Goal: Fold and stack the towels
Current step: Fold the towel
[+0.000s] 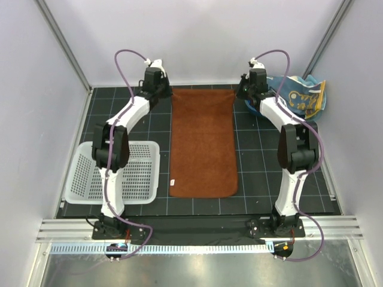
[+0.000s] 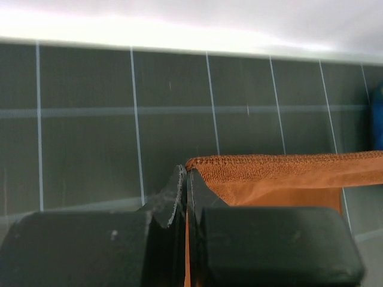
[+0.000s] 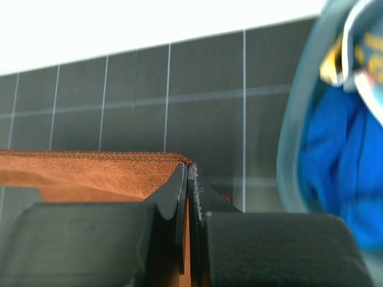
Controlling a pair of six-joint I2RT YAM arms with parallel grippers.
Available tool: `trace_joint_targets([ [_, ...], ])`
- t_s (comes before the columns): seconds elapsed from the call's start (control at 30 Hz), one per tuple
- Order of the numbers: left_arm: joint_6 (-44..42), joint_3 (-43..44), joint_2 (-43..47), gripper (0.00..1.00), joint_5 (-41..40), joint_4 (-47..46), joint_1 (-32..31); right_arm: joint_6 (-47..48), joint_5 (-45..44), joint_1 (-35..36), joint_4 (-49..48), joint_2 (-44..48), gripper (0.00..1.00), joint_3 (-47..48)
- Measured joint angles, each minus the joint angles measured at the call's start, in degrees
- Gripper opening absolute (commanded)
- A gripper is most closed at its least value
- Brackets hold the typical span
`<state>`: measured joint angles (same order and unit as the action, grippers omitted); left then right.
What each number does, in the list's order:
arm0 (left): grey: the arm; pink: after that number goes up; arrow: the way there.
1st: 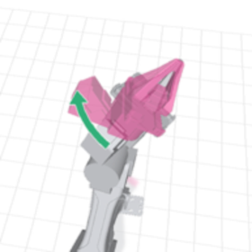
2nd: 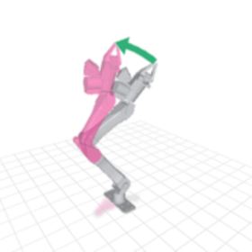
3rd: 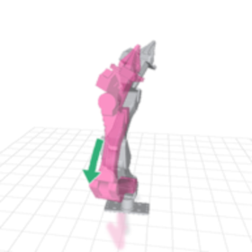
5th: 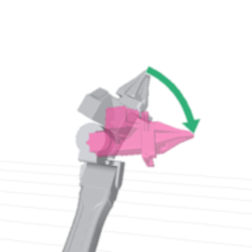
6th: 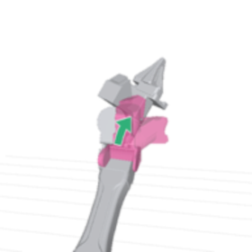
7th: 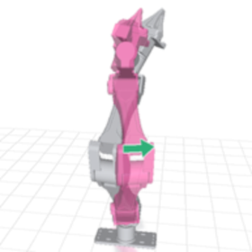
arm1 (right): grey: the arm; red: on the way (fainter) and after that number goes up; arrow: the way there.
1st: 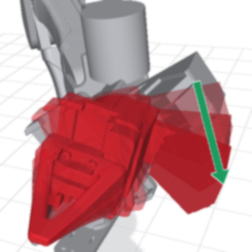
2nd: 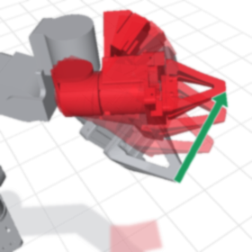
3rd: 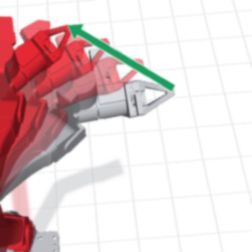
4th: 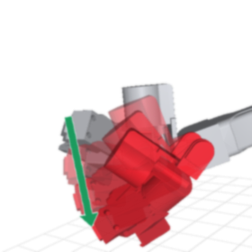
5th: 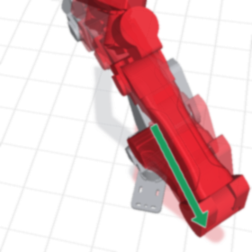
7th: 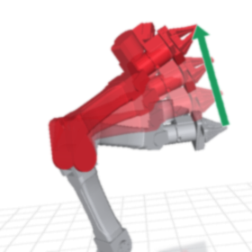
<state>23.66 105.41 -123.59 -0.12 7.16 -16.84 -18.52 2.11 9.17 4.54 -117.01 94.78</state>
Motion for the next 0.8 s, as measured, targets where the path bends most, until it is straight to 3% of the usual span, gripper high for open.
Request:
trace_joint_targets([
  [0.5,4.98,-30.47,26.49,0.00,-0.76,0.52,-6.01,-5.46,-0.17,2.12,-1.29,29.83,0.01,-30.38],
  [0.8,7.78,-40.26,33.33,0.00,-4.50,1.31,-9.49,-7.43,-0.74,4.72,0.17,38.99,0.01,-41.44],
])
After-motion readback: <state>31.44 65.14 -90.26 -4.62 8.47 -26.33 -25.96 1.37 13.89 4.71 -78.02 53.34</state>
